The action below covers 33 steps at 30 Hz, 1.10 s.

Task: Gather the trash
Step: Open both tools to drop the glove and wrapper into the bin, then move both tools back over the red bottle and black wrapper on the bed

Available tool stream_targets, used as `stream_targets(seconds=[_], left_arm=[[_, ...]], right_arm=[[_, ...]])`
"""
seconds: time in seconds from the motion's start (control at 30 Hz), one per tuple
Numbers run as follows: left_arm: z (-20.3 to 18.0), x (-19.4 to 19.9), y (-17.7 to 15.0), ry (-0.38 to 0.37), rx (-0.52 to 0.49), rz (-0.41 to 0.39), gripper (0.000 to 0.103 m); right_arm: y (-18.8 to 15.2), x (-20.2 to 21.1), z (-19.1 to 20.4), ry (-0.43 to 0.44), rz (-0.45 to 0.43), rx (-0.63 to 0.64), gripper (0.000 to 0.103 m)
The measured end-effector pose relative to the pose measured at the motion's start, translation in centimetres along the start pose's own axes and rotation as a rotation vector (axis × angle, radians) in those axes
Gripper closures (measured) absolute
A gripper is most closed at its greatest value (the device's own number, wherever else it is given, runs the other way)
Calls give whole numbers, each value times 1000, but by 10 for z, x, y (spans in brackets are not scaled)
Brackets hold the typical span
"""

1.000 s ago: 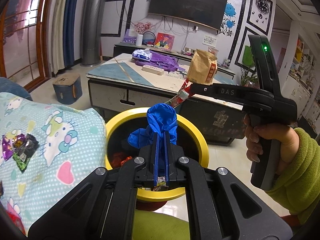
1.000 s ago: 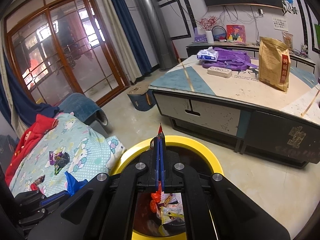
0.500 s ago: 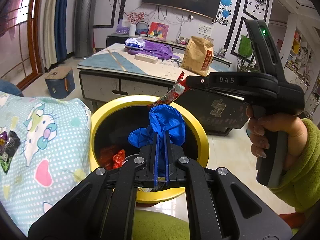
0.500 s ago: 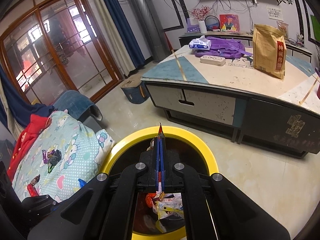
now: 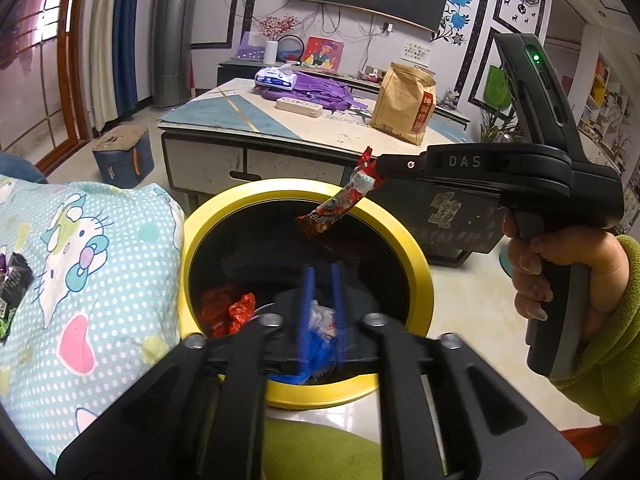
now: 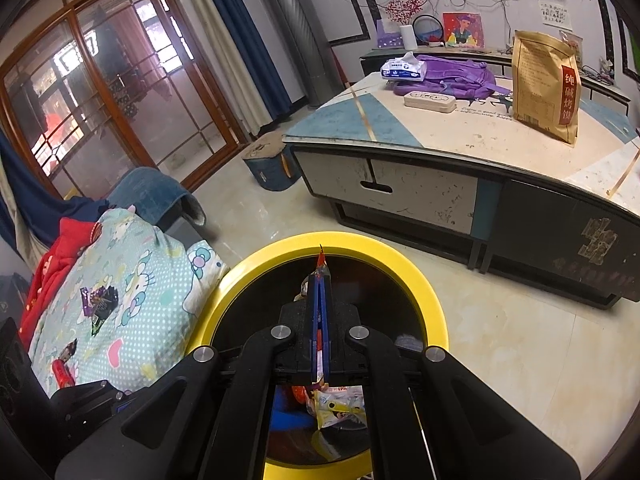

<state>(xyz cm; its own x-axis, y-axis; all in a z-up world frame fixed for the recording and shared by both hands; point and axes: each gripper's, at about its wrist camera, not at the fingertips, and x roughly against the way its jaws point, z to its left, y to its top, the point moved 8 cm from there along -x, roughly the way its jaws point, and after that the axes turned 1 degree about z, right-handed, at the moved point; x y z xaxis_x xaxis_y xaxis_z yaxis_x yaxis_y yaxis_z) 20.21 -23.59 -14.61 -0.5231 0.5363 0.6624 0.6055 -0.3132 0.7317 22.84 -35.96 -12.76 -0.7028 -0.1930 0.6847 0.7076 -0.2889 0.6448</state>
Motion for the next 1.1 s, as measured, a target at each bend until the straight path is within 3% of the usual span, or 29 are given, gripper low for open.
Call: stream_targets(seconds=[0.03, 0.1, 0.17, 0.23, 0.3, 0.33, 0.37, 0.47, 0.73, 1.1], left_arm=[[1, 0, 0, 8, -1, 1, 74], [2, 2, 0, 14, 2, -4, 67], [5, 4, 0, 20, 9, -10, 52], [8, 7, 2, 18, 25, -17, 45], [12, 10, 3, 28, 33, -20, 36], [13, 11, 4, 34, 39, -23, 23], [15, 13, 4, 40, 45, -28, 17], [20, 19, 5, 81, 40, -40, 11], [32, 41, 8, 132, 59, -73, 11], [66, 86, 8, 286, 120, -141, 11]], right_arm=[[0, 0, -1, -3, 0, -1, 101], [0, 0, -2, -3, 0, -8, 101], [1, 0, -4, -3, 2, -14, 97], [1, 1, -5, 2, 0, -27, 72], [2, 2, -5, 3, -7, -31, 68], [2, 3, -5, 3, -8, -29, 68], [2, 3, -4, 4, -9, -29, 67], [3, 5, -4, 7, -15, -28, 63], [6, 13, 16, 30, -42, 13, 57], [2, 23, 65, 92, -54, 105, 53]])
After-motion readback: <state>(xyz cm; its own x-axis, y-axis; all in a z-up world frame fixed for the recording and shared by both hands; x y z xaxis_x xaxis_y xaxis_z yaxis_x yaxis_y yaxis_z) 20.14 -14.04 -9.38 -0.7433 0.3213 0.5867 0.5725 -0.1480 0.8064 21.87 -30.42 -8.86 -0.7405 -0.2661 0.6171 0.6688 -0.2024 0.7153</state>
